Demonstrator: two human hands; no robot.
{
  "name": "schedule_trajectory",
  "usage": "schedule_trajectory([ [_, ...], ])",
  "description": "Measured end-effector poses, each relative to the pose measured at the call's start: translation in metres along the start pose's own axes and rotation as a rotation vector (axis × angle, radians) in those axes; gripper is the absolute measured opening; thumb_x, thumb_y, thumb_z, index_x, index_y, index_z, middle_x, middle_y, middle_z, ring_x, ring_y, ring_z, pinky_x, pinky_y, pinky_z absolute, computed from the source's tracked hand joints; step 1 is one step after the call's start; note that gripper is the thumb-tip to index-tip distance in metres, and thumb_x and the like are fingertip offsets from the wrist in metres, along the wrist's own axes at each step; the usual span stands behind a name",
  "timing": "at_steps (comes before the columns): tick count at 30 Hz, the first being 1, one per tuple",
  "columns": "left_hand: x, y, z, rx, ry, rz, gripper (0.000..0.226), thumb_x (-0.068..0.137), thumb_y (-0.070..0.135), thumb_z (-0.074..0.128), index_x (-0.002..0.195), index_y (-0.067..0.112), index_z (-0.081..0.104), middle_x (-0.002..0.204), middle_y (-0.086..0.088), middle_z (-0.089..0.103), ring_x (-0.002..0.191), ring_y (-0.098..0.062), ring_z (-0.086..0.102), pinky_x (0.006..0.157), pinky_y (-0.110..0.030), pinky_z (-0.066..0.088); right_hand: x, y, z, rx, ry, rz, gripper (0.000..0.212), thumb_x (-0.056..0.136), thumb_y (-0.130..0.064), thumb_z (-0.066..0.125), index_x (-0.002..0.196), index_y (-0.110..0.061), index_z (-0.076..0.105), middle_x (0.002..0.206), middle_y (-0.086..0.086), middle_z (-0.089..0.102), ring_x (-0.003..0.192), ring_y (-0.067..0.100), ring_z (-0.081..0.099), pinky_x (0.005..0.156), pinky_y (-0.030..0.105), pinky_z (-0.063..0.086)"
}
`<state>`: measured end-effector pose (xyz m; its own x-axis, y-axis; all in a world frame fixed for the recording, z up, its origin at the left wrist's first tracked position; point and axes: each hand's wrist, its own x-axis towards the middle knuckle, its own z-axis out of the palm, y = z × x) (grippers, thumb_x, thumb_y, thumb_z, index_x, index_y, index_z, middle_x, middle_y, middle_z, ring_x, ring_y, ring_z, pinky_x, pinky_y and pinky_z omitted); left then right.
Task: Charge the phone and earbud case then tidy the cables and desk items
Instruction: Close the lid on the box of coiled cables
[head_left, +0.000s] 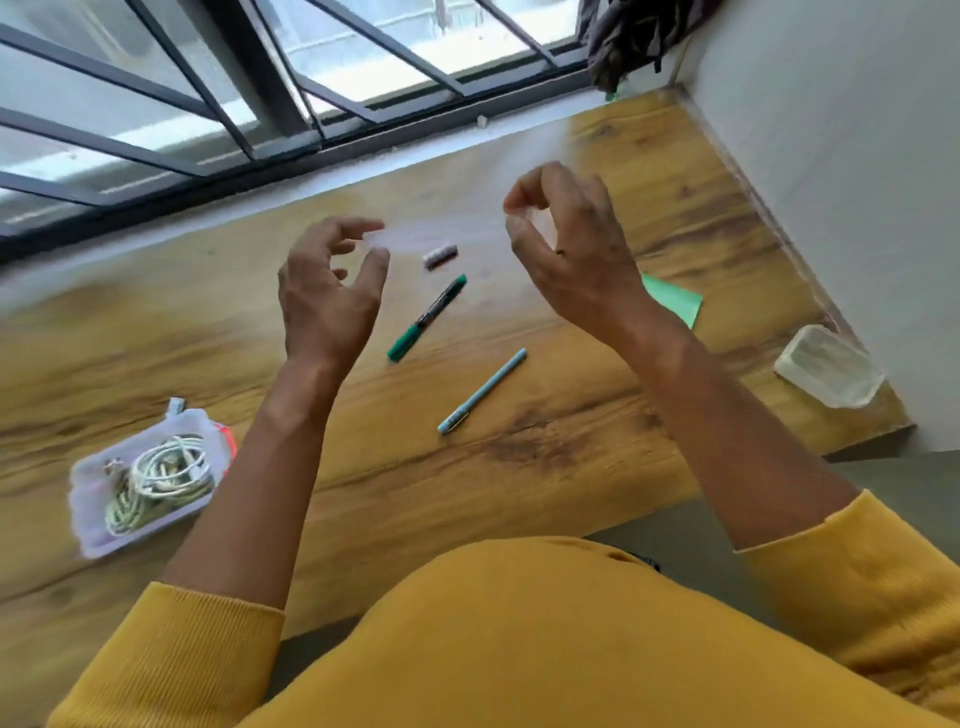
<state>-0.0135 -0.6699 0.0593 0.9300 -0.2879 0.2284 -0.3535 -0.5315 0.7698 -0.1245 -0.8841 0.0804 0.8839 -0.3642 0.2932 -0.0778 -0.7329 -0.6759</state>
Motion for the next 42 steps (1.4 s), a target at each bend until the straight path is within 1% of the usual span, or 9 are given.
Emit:
schedule_trajectory([
  [5,-0.023,-0.040,-0.056,-0.129,0.024,-0.122,0.020,0.099,0.035,0.072,0.115,0.026,0.077,0.098,0.015,0.074,0.095,-0.001,0.073,0.079,-0.021,0.056,0.004,-0.042,0.038,0.257,-0.121,0.018,0.008,0.101,-0.012,0.057,0.107,-0.009,0.062,0.094,-0.005,0.063,0.091,0.013,0.060,0.077,0.028,0.047],
  [8,-0.040,-0.058,-0.083,-0.189,0.018,-0.156,0.017,0.099,0.036,0.074,0.107,0.021,0.078,0.089,0.005,0.075,0.083,-0.012,0.075,0.075,-0.031,0.061,0.008,-0.064,0.057,0.436,-0.171,0.100,0.009,0.101,-0.010,0.059,0.104,-0.004,0.065,0.088,0.000,0.065,0.081,0.012,0.060,0.074,0.033,0.050],
  [13,-0.064,-0.092,-0.121,-0.329,0.110,-0.275,0.030,0.098,0.023,0.077,0.123,0.007,0.075,0.104,-0.014,0.079,0.091,-0.029,0.079,0.068,-0.039,0.066,0.007,-0.104,0.089,0.591,-0.241,0.189,0.012,0.102,-0.010,0.066,0.110,-0.002,0.071,0.091,0.012,0.074,0.077,0.014,0.067,0.067,0.020,0.051],
  [17,-0.080,-0.123,-0.154,-0.392,0.171,-0.371,0.032,0.096,0.023,0.080,0.123,0.007,0.075,0.102,-0.013,0.080,0.083,-0.021,0.076,0.064,-0.034,0.064,0.001,-0.129,0.120,0.564,-0.300,0.198,0.017,0.099,-0.011,0.072,0.114,-0.004,0.073,0.099,0.020,0.076,0.079,0.015,0.068,0.067,0.019,0.052],
  [23,-0.105,-0.155,-0.203,-0.383,0.224,-0.414,0.009,0.095,0.025,0.080,0.104,0.028,0.079,0.089,0.000,0.083,0.074,-0.015,0.075,0.058,-0.036,0.065,-0.016,-0.157,0.176,0.503,-0.486,0.311,0.029,0.091,-0.006,0.079,0.119,-0.007,0.072,0.107,0.023,0.073,0.097,0.039,0.073,0.079,0.054,0.064],
  [28,-0.119,-0.184,-0.229,-0.161,0.294,-0.494,0.014,0.090,0.037,0.086,0.101,0.036,0.079,0.089,0.005,0.081,0.066,-0.016,0.074,0.058,-0.045,0.066,-0.034,-0.174,0.218,0.425,-0.496,0.364,0.027,0.085,-0.007,0.082,0.111,-0.014,0.077,0.098,0.013,0.077,0.092,0.029,0.076,0.081,0.051,0.064],
  [34,-0.130,-0.214,-0.254,-0.013,0.258,-0.532,0.024,0.092,0.041,0.080,0.113,0.032,0.081,0.096,0.019,0.079,0.062,-0.009,0.076,0.052,-0.019,0.055,-0.046,-0.196,0.252,0.360,-0.493,0.360,0.023,0.082,-0.012,0.082,0.097,-0.029,0.077,0.080,-0.006,0.073,0.081,0.017,0.076,0.079,0.046,0.065],
  [40,-0.136,-0.227,-0.265,0.091,0.224,-0.553,0.028,0.093,0.039,0.079,0.117,0.025,0.081,0.101,0.013,0.079,0.064,-0.005,0.076,0.054,-0.019,0.057,-0.055,-0.209,0.268,0.298,-0.513,0.352,0.029,0.086,-0.017,0.080,0.114,-0.021,0.080,0.086,-0.005,0.074,0.085,0.015,0.075,0.082,0.045,0.064],
  [42,-0.138,-0.229,-0.266,0.117,0.216,-0.557,0.027,0.093,0.040,0.079,0.116,0.025,0.082,0.100,0.012,0.079,0.065,-0.008,0.076,0.063,-0.027,0.063,-0.057,-0.213,0.269,0.279,-0.507,0.338,0.029,0.087,-0.017,0.079,0.116,-0.020,0.079,0.086,-0.006,0.073,0.086,0.015,0.074,0.085,0.044,0.063],
])
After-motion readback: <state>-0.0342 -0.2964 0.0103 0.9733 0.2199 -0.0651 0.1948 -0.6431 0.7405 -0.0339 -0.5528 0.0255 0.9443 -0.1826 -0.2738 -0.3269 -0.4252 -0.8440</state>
